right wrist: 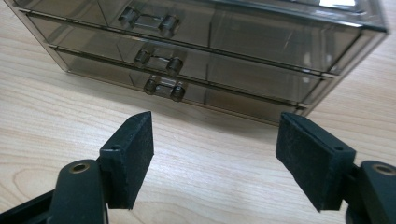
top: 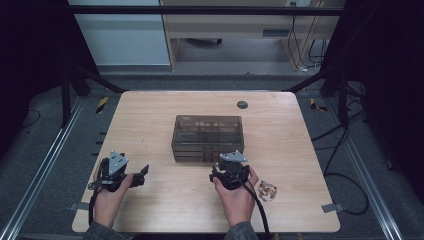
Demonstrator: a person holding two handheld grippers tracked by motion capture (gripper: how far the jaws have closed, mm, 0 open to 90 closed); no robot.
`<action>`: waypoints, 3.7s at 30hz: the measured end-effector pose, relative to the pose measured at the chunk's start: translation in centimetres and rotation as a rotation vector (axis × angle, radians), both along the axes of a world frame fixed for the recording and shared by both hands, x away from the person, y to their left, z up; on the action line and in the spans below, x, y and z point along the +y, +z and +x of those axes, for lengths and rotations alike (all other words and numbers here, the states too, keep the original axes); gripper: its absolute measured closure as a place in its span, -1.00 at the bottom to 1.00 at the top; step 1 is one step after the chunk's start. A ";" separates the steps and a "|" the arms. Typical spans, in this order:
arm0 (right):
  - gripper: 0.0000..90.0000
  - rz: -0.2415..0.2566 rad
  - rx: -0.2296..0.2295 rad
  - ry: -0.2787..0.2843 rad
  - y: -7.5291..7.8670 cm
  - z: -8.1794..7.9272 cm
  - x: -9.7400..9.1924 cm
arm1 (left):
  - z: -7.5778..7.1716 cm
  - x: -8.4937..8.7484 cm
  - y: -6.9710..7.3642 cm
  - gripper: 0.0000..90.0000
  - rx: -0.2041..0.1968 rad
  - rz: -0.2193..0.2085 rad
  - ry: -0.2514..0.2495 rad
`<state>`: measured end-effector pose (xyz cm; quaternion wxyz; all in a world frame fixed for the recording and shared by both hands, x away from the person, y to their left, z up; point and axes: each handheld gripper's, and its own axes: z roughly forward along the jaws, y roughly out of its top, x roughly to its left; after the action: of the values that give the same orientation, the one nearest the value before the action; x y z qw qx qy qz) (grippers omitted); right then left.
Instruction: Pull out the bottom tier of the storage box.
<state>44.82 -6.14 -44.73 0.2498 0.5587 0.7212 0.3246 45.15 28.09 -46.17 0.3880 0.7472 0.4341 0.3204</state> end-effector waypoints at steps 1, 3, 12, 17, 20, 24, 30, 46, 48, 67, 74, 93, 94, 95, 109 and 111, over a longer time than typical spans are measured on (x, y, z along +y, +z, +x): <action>-0.35 0.000 0.000 -0.003 -0.1 0.1 0.2 | 0.0 0.0 0.0 -0.88 0.002 -0.003 -0.001; -0.32 -0.002 0.001 -0.009 -0.4 0.3 0.5 | 0.1 0.0 -0.1 -0.88 0.004 -0.004 -0.001; -0.27 0.013 0.032 -0.017 -1.3 1.3 1.9 | 0.1 0.3 0.0 -0.88 0.004 -0.012 0.004; -0.28 0.042 0.066 -0.022 -1.9 2.0 2.5 | 0.2 0.3 0.0 -0.88 0.007 -0.014 0.000; -0.29 0.054 0.102 -0.033 -2.3 2.7 3.0 | 0.2 0.2 0.0 -0.88 0.007 -0.014 -0.003; -0.30 0.056 0.118 -0.035 -2.4 3.0 3.4 | 0.2 0.3 0.0 -0.88 0.008 -0.017 -0.002; -0.33 0.054 0.165 -0.047 -2.3 3.8 4.1 | 0.2 0.4 0.0 -0.88 0.009 -0.025 0.000; -0.32 0.043 0.228 -0.082 -2.4 5.4 4.8 | 0.3 0.5 0.1 -0.88 0.010 -0.035 -0.004; -0.32 0.044 0.230 -0.085 -2.5 5.4 4.8 | 0.3 0.5 0.1 -0.88 0.011 -0.034 -0.005; -0.24 0.063 0.232 -0.114 -3.5 5.8 5.9 | 0.3 0.4 0.2 -0.88 0.010 -0.039 -0.007; -0.20 0.071 0.239 -0.125 -3.7 6.0 6.0 | 0.3 0.4 0.2 -0.88 0.010 -0.042 -0.009; 0.11 0.106 0.272 -0.167 -3.5 6.2 5.8 | 0.3 0.4 0.3 -0.86 0.011 -0.054 -0.011; 0.11 0.107 0.273 -0.168 -3.5 6.2 5.8 | 0.3 0.4 0.3 -0.86 0.011 -0.054 -0.011; 0.12 0.108 0.274 -0.170 -3.5 6.3 5.8 | 0.3 0.4 0.3 -0.86 0.011 -0.054 -0.011; 0.24 0.094 0.269 -0.186 -3.5 6.3 5.8 | 0.3 0.4 0.3 -0.86 0.014 -0.061 -0.015; 0.24 0.099 0.268 -0.184 -3.5 6.3 5.7 | 0.3 0.4 0.3 -0.86 0.014 -0.061 -0.014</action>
<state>51.10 -0.41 -48.22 0.1522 0.6723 0.6770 0.2579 45.41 28.48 -45.86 0.4098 0.7404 0.4411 0.2988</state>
